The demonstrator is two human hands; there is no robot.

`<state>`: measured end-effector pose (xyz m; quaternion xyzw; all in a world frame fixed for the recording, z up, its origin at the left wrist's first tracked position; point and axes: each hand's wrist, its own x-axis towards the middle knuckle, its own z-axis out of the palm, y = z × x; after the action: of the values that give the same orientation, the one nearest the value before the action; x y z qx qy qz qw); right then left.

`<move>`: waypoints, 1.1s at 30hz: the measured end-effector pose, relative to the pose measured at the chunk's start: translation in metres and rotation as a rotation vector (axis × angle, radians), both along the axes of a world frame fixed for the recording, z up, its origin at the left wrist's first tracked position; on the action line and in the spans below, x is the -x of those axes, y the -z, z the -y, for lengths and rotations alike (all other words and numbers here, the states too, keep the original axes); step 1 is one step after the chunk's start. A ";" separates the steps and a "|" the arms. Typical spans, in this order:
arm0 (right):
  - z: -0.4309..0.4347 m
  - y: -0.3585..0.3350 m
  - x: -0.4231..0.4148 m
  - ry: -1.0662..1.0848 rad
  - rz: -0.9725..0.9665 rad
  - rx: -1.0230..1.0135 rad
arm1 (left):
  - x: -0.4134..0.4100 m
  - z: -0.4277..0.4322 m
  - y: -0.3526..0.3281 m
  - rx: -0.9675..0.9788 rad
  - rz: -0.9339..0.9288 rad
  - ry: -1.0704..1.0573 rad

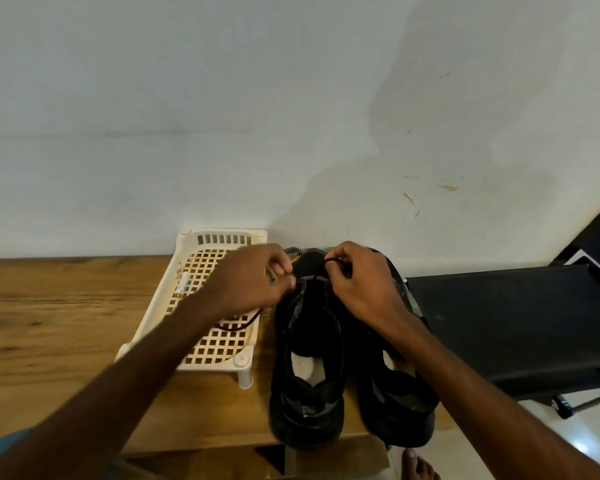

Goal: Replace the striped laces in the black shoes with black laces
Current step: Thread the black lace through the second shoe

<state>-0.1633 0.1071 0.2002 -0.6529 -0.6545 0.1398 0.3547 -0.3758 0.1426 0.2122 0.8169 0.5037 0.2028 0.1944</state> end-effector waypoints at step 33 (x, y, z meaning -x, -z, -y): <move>0.011 -0.003 -0.003 -0.065 0.075 0.149 | -0.001 0.004 -0.023 0.348 0.674 -0.007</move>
<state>-0.1606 0.0957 0.2031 -0.6608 -0.6758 0.1750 0.2758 -0.3747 0.1385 0.2349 0.6575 0.4411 0.3722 0.4844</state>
